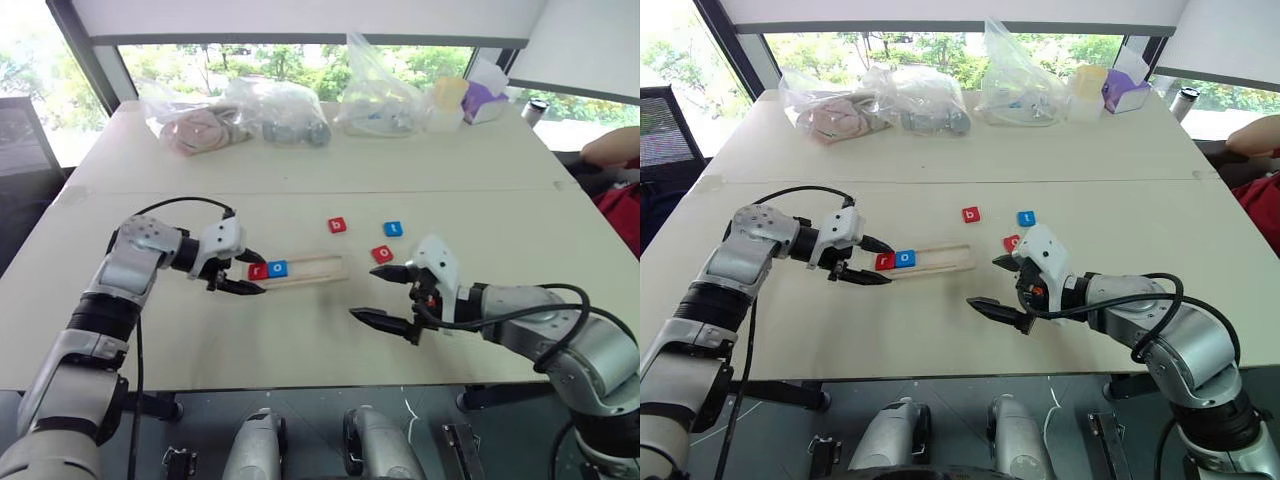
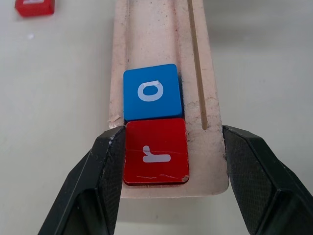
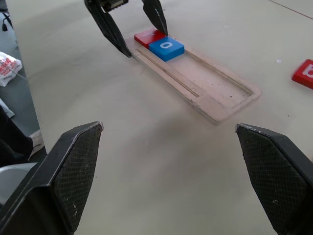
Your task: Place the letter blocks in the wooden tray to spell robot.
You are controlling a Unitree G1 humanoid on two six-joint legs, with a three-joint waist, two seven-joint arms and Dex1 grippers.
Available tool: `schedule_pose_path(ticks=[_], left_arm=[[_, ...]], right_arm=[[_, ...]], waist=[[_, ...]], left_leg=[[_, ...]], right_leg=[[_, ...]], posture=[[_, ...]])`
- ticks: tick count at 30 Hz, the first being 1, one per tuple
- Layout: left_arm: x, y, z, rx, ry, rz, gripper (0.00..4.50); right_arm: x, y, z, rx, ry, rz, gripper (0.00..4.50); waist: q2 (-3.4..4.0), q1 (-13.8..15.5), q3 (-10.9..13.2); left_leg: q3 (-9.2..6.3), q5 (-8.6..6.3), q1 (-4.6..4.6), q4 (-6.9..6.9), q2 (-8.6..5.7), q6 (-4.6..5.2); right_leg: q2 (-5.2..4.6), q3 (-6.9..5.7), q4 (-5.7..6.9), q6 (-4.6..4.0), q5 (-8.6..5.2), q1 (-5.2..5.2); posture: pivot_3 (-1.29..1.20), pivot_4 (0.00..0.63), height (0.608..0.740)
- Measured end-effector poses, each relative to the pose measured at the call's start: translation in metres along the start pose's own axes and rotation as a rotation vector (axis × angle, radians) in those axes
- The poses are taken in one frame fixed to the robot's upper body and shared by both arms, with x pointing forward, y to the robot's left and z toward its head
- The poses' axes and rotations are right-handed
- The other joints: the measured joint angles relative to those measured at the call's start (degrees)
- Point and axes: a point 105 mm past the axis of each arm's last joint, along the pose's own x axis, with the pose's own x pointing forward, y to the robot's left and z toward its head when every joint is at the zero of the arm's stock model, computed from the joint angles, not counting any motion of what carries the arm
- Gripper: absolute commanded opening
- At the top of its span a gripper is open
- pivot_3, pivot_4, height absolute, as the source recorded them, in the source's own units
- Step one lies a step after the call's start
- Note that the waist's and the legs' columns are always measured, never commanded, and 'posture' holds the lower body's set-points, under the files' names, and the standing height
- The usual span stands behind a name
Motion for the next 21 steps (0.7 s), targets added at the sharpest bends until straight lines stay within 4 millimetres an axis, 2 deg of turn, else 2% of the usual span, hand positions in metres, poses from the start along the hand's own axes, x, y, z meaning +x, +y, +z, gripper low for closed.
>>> schedule_pose_path(ticks=[5, 10, 12, 14, 15, 21], left_arm=[[0.016, -0.020, -0.013, -0.008, 0.029, -0.066, 2.45], [0.018, -0.024, -0.012, 0.039, 0.041, -0.074, 2.45], [0.015, -0.024, -0.015, 0.060, 0.060, -0.076, 3.49], [0.012, -0.022, -0.017, 0.068, 0.079, -0.076, 4.25], [0.011, -0.021, -0.018, 0.069, 0.087, -0.073, 4.48], [0.007, -0.020, -0.024, 0.017, 0.104, -0.060, 4.48]], right_arm=[[0.001, -0.002, -0.002, 0.015, -0.003, -0.019, 4.50], [0.001, -0.002, -0.003, 0.021, -0.003, -0.022, 4.50], [0.001, -0.003, -0.004, 0.026, -0.002, -0.025, 4.50], [0.001, -0.006, -0.006, 0.035, 0.001, -0.031, 4.50], [0.001, -0.006, -0.006, 0.036, 0.002, -0.032, 4.50], [0.001, -0.007, -0.005, 0.031, -0.002, -0.033, 4.50]], waist=[[0.00, -0.3, 0.0], [-0.04, -0.1, 0.0], [-0.04, 0.0, 0.0], [-0.04, 0.0, 0.0], [-0.04, 0.0, 0.0], [-0.05, -0.1, 0.0]], left_leg=[[-0.06, 0.00, 0.11, -0.05, 0.05, 0.00], [-0.08, 0.00, 0.10, -0.04, 0.05, 0.00], [-0.08, 0.00, 0.11, -0.04, 0.05, 0.00], [-0.08, 0.00, 0.11, -0.05, 0.04, 0.00], [-0.08, 0.00, 0.11, -0.05, 0.04, 0.00], [-0.07, 0.00, 0.10, -0.06, 0.05, 0.00]], right_leg=[[0.10, 0.00, 0.05, -0.01, 0.00, 0.03], [0.08, -0.01, 0.02, -0.01, 0.00, 0.04], [0.06, 0.00, 0.02, -0.01, 0.00, 0.05], [0.06, 0.00, 0.02, -0.01, 0.00, 0.04], [0.06, 0.00, 0.02, -0.01, 0.00, 0.04], [0.07, 0.00, 0.02, -0.01, -0.01, 0.03]], posture=[[0.00, 0.150, 0.740], [0.00, 0.150, 0.740], [0.00, 0.150, 0.740], [0.00, 0.150, 0.740], [0.00, 0.150, 0.740], [0.00, 0.150, 0.740]])
